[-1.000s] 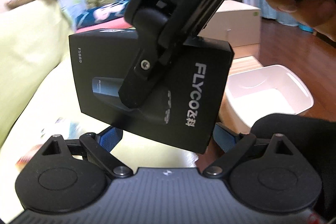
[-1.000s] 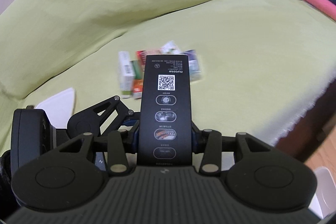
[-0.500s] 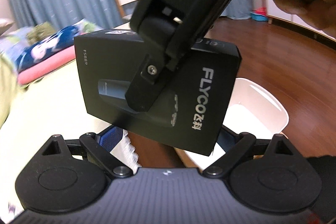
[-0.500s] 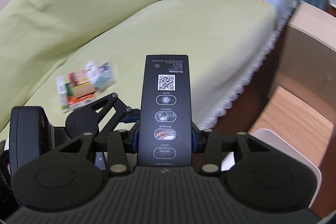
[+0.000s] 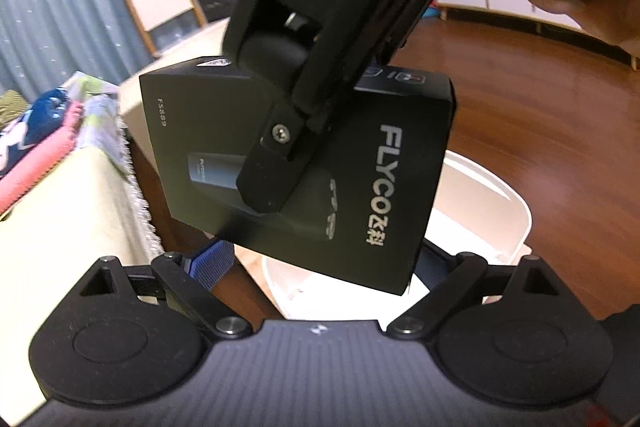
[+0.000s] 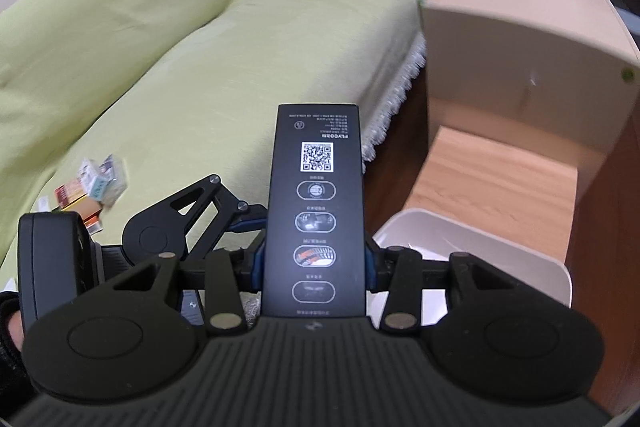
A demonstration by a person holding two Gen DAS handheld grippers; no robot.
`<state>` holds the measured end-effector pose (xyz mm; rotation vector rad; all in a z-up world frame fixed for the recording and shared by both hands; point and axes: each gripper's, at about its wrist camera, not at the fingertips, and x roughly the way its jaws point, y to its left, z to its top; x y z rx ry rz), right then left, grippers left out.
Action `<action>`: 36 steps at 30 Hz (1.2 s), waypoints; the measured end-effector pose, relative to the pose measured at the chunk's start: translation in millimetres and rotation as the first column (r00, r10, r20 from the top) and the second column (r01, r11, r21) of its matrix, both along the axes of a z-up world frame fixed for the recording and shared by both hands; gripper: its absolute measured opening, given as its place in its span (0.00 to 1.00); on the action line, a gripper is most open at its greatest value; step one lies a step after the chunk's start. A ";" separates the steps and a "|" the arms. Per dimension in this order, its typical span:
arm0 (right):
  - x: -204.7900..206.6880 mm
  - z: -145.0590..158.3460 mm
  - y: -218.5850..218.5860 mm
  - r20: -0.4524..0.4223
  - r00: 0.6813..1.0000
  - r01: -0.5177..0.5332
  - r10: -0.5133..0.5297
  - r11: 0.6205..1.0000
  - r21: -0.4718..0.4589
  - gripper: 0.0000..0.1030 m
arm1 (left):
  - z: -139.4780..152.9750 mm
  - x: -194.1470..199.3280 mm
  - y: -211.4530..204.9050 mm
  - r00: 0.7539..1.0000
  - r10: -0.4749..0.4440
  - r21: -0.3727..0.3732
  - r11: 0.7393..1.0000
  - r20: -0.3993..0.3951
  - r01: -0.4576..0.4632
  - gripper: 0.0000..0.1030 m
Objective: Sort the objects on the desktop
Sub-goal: 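Carry the black FLYCO box with the right gripper over the white basin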
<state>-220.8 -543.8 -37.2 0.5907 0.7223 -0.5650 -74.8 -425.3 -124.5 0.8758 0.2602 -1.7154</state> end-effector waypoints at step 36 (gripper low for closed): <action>1.7 -131.8 -27.3 -0.059 0.967 0.252 -0.248 0.964 0.086 0.39 | -137.0 6.5 -36.2 0.979 -0.197 0.105 0.974 -0.051 0.202 0.94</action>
